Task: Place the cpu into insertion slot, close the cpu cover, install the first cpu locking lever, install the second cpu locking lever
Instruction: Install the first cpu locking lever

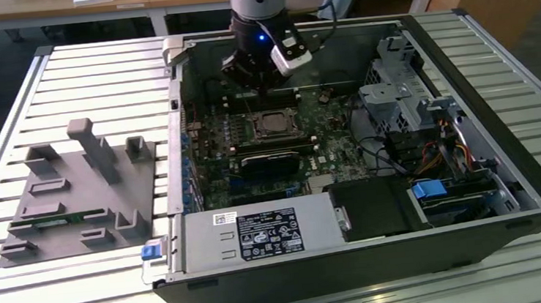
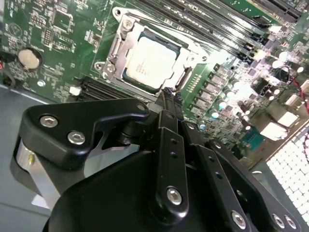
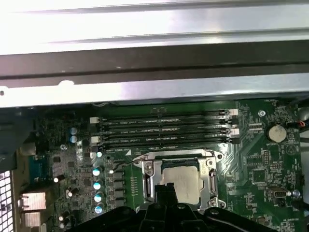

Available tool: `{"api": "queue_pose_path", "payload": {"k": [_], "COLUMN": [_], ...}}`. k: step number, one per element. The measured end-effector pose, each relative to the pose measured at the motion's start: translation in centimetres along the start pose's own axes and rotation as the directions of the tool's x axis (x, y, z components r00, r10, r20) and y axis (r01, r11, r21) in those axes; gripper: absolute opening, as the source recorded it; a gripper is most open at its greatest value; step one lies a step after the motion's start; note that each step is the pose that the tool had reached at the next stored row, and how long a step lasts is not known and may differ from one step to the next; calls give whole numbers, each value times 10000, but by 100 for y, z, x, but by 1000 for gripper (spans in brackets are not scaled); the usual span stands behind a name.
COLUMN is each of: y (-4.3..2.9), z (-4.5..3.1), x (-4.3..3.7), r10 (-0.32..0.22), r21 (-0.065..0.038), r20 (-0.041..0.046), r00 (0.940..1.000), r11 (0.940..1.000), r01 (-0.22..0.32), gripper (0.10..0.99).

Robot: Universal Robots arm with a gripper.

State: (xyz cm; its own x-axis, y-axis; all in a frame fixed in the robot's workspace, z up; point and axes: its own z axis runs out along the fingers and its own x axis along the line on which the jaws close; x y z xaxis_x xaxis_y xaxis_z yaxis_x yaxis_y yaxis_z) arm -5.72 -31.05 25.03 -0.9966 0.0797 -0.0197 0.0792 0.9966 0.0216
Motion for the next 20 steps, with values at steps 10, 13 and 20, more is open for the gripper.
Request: {"api": "queue_pose_path", "payload": {"k": [10, 13, 20], "y": [-24, -27, -23], "z": [-5, -6, -8], "x": [301, 347, 454], "r10": [-42, -39, -45], "r21": [-12, -18, -21], "r20": [6, 5, 9], "r00": [10000, 10000, 10000], "r11": [10000, 10000, 10000], "r01": [42, 39, 45], "gripper": [106, 106, 106]}}
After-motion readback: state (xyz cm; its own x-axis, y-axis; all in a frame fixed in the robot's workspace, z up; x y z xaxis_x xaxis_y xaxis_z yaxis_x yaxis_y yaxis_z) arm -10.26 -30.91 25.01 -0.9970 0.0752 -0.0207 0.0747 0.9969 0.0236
